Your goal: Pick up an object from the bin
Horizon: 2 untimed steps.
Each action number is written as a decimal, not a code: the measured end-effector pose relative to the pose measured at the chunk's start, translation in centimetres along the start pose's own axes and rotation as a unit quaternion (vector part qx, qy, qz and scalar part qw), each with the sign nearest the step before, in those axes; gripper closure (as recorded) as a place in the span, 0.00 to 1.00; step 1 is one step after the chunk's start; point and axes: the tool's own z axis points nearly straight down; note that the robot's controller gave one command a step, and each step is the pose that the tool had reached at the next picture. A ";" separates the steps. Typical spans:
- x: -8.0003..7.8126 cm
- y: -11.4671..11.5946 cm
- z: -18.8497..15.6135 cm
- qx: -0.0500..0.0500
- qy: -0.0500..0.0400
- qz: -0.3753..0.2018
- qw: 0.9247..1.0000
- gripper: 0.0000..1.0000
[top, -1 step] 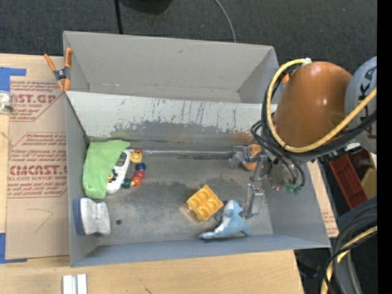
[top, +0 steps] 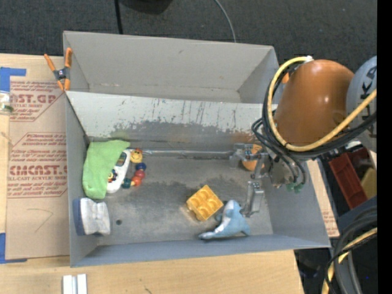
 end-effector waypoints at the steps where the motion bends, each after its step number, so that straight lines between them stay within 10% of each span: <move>1: 0.0 0.9 4.8 0.000 -0.001 -0.035 0.999 0.00; 2: 0.2 4.0 7.1 0.000 0.003 -0.006 1.000 0.00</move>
Offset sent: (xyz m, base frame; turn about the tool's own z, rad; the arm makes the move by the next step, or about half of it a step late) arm -0.0012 0.0605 -0.0751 0.0370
